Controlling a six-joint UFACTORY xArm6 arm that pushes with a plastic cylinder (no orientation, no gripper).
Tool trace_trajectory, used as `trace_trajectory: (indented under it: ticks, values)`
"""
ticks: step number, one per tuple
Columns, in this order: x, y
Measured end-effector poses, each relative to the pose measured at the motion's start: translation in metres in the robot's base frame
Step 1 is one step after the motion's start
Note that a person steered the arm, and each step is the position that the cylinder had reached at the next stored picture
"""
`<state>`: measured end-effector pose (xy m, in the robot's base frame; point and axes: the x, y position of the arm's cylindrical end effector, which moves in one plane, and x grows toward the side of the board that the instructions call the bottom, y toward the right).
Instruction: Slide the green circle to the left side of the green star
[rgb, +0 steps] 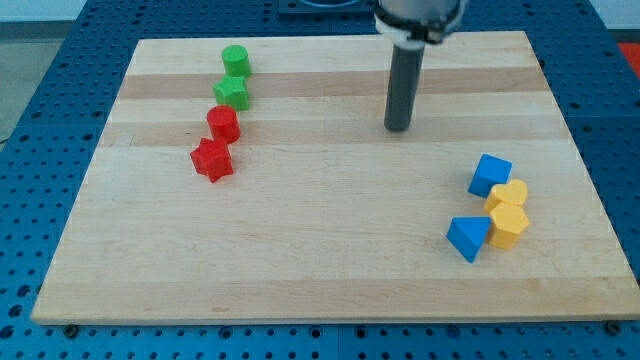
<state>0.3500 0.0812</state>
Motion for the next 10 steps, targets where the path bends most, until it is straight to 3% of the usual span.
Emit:
trace_trajectory:
  ticks: [2,4,5,6,7,10]
  values:
    - [-0.102,-0.035]
    - [-0.155,-0.125]
    - [-0.156,-0.174]
    - [-0.155,-0.174]
    - [-0.123,-0.186]
    - [-0.132,-0.192]
